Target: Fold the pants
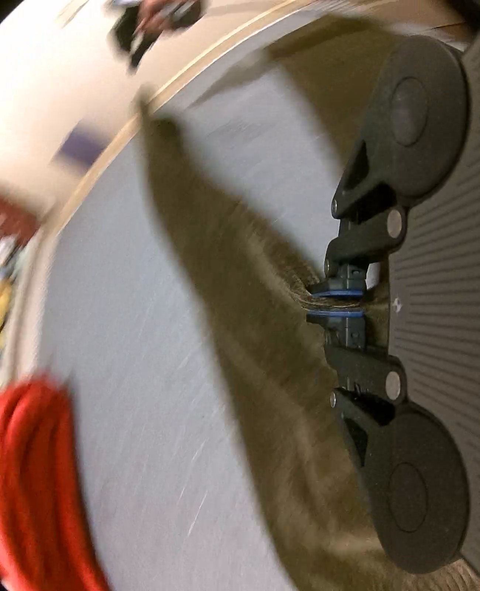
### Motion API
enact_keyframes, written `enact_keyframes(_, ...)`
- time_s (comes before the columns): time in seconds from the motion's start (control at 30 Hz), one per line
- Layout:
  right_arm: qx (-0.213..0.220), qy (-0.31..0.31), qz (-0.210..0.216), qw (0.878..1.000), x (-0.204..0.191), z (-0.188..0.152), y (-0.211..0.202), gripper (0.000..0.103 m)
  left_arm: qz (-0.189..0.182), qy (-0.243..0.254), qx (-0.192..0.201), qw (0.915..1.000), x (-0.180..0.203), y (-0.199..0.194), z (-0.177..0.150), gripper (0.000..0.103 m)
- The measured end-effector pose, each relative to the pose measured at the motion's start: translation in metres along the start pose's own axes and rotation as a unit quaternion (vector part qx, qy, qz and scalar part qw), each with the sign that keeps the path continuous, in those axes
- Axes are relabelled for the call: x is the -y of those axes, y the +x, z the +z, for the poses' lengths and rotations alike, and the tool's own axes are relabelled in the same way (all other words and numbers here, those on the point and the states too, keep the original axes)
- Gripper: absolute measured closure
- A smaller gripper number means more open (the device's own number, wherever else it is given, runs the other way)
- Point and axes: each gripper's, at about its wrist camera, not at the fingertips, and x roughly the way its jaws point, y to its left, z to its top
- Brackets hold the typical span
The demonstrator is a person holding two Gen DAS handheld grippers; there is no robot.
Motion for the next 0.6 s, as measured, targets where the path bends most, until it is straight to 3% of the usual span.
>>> enact_keyframes(0.07, -0.069, -0.002, -0.095, 0.993, 0.03, -0.011, 0.017, 0.103, -0.04, 0.062, -0.035, 0.9967, 0.013, 0.003, -0.011, 0.096)
enact_keyframes(0.1, -0.104, 0.003, -0.113, 0.988, 0.043, -0.022, 0.026, 0.103, -0.046, 0.088, -0.044, 0.9941, 0.02, 0.003, -0.015, 0.096)
enact_keyframes(0.17, -0.141, 0.028, -0.067, 0.987, 0.066, -0.048, 0.031, 0.099, -0.065, 0.108, -0.056, 0.9904, 0.026, 0.002, -0.017, 0.095)
enact_keyframes(0.27, -0.161, 0.051, -0.008, 0.986, 0.072, -0.083, 0.037, 0.089, -0.057, 0.107, -0.058, 0.9909, 0.026, 0.002, -0.016, 0.095)
enact_keyframes(0.33, -0.162, 0.076, 0.029, 0.983, 0.064, -0.102, 0.04, 0.066, -0.054, 0.1, -0.06, 0.9917, 0.024, 0.002, -0.016, 0.095)
enact_keyframes(0.6, -0.163, 0.117, 0.071, 0.977, 0.033, -0.129, 0.067, 0.062, -0.04, 0.102, -0.063, 0.9919, 0.03, 0.009, -0.017, 0.095)
